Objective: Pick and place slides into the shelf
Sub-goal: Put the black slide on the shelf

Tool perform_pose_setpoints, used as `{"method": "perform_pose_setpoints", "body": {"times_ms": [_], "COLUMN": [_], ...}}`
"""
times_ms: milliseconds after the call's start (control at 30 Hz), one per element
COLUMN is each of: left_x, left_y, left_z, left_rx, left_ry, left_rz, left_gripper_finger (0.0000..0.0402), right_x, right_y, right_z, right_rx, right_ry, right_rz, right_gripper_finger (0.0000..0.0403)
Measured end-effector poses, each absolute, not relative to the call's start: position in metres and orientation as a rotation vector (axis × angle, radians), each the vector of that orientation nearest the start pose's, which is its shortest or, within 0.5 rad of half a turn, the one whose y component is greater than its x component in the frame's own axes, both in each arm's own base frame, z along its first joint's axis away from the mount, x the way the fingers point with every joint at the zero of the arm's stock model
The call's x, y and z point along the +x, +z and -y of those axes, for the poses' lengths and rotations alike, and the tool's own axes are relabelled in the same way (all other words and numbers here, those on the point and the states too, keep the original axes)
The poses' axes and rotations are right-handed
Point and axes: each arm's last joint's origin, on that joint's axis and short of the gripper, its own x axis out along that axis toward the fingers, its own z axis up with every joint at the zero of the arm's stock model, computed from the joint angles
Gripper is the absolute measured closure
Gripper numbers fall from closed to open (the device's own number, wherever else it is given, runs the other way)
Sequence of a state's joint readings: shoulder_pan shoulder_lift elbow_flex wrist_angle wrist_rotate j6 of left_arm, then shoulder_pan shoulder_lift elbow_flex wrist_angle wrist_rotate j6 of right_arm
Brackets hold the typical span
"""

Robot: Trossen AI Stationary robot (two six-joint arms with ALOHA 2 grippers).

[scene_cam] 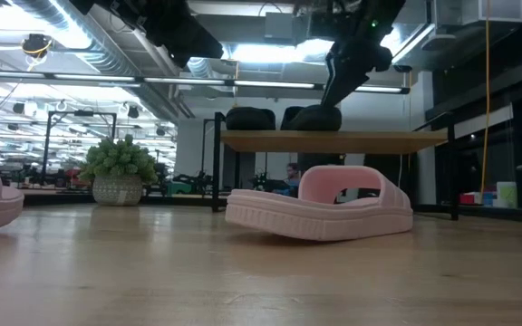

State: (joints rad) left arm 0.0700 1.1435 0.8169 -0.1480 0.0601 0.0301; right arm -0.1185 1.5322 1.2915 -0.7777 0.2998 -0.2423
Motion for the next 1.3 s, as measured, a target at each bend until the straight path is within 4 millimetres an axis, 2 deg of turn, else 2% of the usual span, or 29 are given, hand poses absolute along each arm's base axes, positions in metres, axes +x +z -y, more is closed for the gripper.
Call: {"method": "perform_pose_setpoints", "body": {"times_ms": [400, 500, 700, 767, 1300], "left_x": [0.247, 0.247, 0.247, 0.247, 0.247], "left_y": [0.278, 0.278, 0.278, 0.278, 0.278], "left_z": [-0.016, -0.016, -0.016, -0.016, -0.016], "left_rx": [-0.001, -0.001, -0.001, -0.001, -0.001], "left_ry": [0.002, 0.002, 0.002, 0.003, 0.002], "left_rz": [-0.473, -0.473, -0.473, -0.473, -0.473], "left_gripper_finger": [0.0351, 0.0351, 0.0351, 0.0351, 0.0351], "right_x": [0.31, 0.31, 0.311, 0.311, 0.314], "right_y": [0.282, 0.282, 0.282, 0.282, 0.286], "right_z": [0.055, 0.055, 0.055, 0.055, 0.059], "right_rx": [-0.318, -0.319, -0.321, -0.321, -0.292], "right_ry": [-0.265, -0.264, -0.265, -0.265, -0.306], "right_rz": [-1.081, -1.082, -1.08, -1.079, -1.021], "right_gripper_finger": [0.0279, 0.0301, 0.0378, 0.0391, 0.0396]}}
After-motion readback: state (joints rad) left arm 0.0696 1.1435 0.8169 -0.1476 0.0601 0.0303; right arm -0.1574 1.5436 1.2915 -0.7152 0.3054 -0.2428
